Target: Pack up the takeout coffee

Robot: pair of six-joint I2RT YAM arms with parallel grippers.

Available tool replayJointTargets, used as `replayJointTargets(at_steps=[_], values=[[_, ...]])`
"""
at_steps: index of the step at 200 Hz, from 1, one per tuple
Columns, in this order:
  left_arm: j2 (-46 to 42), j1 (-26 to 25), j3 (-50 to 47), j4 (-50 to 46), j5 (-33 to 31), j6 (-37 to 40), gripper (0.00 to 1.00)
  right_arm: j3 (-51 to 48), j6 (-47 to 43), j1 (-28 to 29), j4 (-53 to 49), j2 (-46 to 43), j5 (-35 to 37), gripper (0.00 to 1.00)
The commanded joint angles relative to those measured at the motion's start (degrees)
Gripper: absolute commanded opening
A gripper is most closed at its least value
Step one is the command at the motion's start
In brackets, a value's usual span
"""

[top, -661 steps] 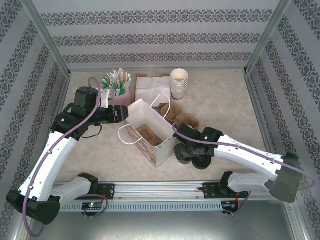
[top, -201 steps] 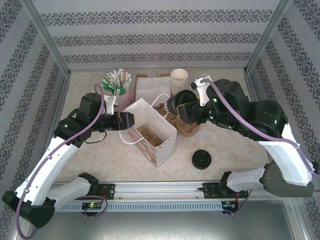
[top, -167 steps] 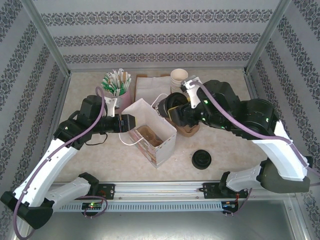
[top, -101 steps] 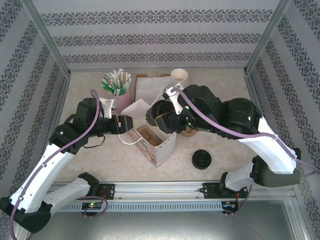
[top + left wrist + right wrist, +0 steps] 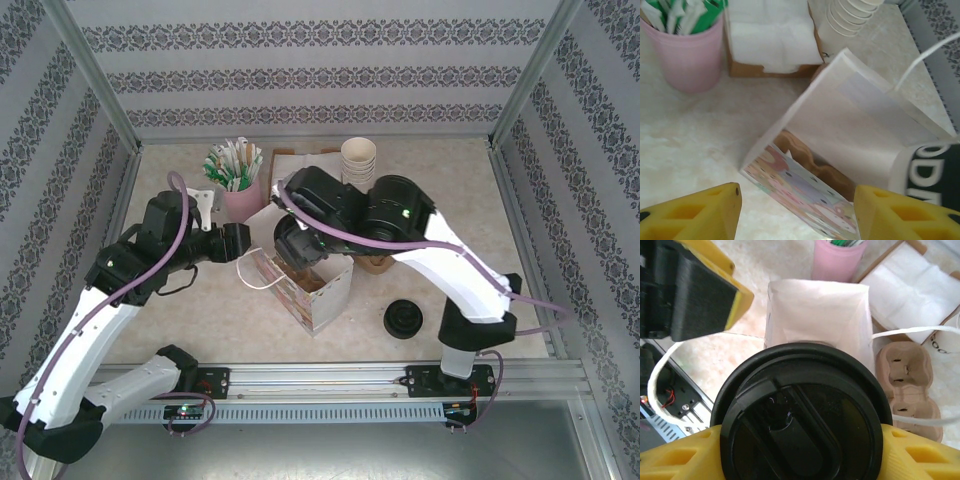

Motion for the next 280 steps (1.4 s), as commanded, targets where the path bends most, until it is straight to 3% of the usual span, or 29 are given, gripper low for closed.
replayJointTargets(at_steps=[1, 32, 73, 126, 206, 280], values=[[0.97, -0.31, 1.98, -1.92, -4.41, 3.49, 0.62, 2.25, 0.35, -1.67, -9.13, 2.16, -1.96, 0.60], [3.91, 1.85, 3.49, -1.06, -2.19, 4.66, 0.61, 2.12, -0.29, -2.99, -10.16, 5.11, -3.97, 0.60], [7.32, 6.81, 4.11, 1.59, 7.53, 5.55, 0.59, 1.08, -0.78, -4.47, -10.69, 8.15, -4.58, 0.59], [10.31, 8.67, 4.59, 3.78, 14.65, 6.50, 0.57, -6.40, -0.24, -5.16, -8.16, 8.20, -4.67, 0.59], [12.22, 8.73, 2.60, 5.10, 18.89, 6.90, 0.52, -26.93, 2.43, -6.93, 5.27, -0.45, -9.48, 0.58], [12.71, 8.76, 1.13, 5.86, 21.54, 6.69, 0.44, -30.03, 2.81, -7.72, 9.35, 0.22, -10.06, 0.58]])
